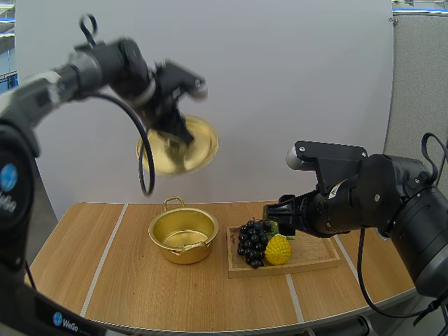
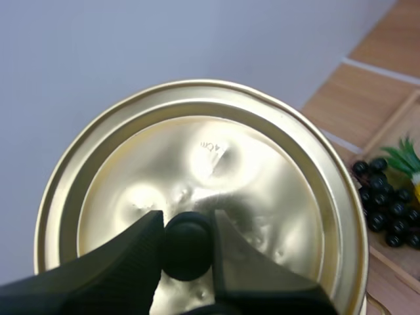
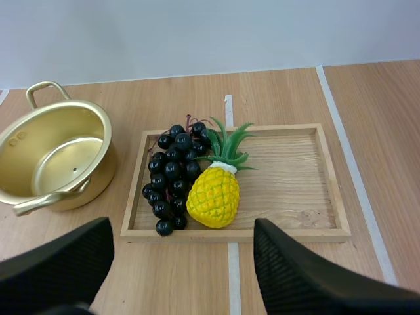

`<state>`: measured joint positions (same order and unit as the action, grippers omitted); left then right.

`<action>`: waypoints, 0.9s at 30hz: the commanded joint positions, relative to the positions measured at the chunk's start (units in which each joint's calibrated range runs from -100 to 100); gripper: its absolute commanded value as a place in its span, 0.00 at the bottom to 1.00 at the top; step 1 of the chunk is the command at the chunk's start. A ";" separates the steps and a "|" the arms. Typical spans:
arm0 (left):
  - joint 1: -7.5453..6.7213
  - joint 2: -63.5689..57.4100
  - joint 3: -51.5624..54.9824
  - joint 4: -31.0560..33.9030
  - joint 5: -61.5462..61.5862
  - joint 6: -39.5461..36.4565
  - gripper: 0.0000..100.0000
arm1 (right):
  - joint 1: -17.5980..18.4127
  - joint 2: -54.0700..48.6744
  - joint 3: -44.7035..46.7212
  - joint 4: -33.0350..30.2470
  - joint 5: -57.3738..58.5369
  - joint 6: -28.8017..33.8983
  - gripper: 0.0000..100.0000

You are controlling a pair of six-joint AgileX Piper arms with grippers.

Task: Open the pot, put the pineapple inside, and close it

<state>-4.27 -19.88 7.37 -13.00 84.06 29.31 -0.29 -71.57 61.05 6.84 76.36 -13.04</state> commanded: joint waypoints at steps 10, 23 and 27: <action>-0.13 -5.26 -37.52 0.39 -0.84 -7.20 0.01 | -0.20 -0.21 -0.32 0.21 -1.05 -0.79 1.00; -0.13 -5.36 -47.03 0.44 -17.80 -7.20 0.01 | -0.20 -0.21 -0.32 1.11 -1.21 -0.70 1.00; -0.13 -5.36 -47.03 0.44 -19.28 -7.20 0.01 | -0.20 -0.21 -0.32 1.41 -2.50 1.28 1.00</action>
<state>-4.27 -24.99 -39.16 -13.00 68.90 22.73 -0.29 -71.53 61.05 7.42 76.36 -13.04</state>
